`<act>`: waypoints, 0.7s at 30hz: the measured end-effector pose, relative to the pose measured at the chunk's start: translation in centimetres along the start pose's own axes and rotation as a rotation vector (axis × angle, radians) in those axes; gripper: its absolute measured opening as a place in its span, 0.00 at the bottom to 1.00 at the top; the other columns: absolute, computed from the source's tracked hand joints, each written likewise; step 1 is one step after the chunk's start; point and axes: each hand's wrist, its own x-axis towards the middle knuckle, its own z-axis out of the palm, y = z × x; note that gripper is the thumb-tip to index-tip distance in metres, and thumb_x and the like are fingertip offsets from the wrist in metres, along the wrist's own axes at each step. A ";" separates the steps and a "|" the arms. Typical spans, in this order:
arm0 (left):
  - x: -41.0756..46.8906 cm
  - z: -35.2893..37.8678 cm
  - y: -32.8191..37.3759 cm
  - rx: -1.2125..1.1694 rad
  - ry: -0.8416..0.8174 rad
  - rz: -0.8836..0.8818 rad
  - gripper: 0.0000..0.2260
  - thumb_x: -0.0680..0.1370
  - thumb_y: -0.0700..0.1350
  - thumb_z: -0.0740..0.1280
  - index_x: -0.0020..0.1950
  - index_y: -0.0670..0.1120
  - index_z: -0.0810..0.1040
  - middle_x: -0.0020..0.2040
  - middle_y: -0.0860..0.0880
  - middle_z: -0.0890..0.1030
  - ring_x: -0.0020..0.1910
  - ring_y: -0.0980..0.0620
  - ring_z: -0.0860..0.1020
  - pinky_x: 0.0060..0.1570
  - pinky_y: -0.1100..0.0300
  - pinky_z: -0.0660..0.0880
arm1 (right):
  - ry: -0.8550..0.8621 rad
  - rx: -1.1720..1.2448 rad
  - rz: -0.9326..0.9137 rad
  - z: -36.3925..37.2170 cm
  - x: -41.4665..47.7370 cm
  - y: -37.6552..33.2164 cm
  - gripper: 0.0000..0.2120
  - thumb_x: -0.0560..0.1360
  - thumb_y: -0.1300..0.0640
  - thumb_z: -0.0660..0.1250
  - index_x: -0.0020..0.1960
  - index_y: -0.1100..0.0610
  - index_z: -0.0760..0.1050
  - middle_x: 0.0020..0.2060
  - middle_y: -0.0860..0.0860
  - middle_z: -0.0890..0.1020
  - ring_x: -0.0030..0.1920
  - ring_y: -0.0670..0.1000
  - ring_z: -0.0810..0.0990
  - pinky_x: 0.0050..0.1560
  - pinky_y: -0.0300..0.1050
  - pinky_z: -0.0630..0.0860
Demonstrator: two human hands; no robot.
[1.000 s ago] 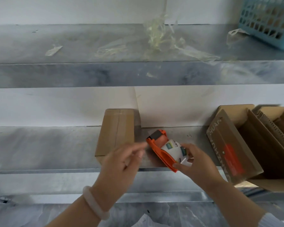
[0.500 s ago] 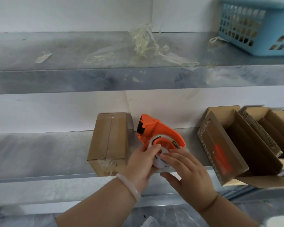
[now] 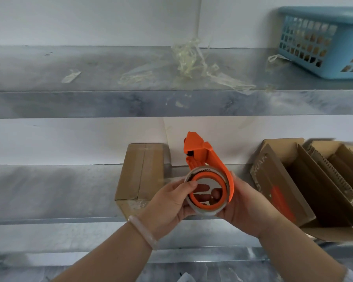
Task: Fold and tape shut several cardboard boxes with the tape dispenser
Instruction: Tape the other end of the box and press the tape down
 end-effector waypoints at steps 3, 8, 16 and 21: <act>-0.3 0.0 0.5 0.015 -0.033 -0.001 0.20 0.78 0.48 0.65 0.66 0.39 0.75 0.62 0.37 0.79 0.61 0.40 0.78 0.60 0.46 0.76 | -0.190 0.120 -0.082 0.1 0.1 0.3 0.27 0.81 0.45 0.60 0.71 0.63 0.69 0.64 0.64 0.77 0.65 0.65 0.75 0.64 0.64 0.72; 0.3 -0.7 1.8 0.099 -0.051 -0.039 0.27 0.78 0.59 0.63 0.70 0.42 0.72 0.68 0.34 0.72 0.68 0.35 0.70 0.69 0.35 0.64 | -0.132 0.186 -0.159 0.0 -0.1 0.1 0.33 0.69 0.51 0.78 0.69 0.58 0.72 0.39 0.57 0.83 0.42 0.55 0.84 0.49 0.53 0.80; 0.4 -2.7 4.7 0.086 0.165 -0.070 0.10 0.80 0.40 0.63 0.55 0.37 0.81 0.43 0.43 0.80 0.38 0.51 0.78 0.37 0.60 0.80 | -0.145 -0.179 -0.194 0.3 -1.4 -1.7 0.38 0.66 0.52 0.80 0.72 0.53 0.69 0.53 0.56 0.83 0.50 0.52 0.83 0.50 0.47 0.79; 0.1 -3.0 6.9 0.278 0.159 0.044 0.08 0.78 0.36 0.66 0.53 0.39 0.83 0.43 0.43 0.85 0.41 0.52 0.83 0.40 0.62 0.80 | -0.179 -0.410 -0.167 1.1 -1.9 -3.1 0.39 0.68 0.58 0.78 0.74 0.49 0.66 0.64 0.61 0.77 0.63 0.64 0.77 0.59 0.61 0.76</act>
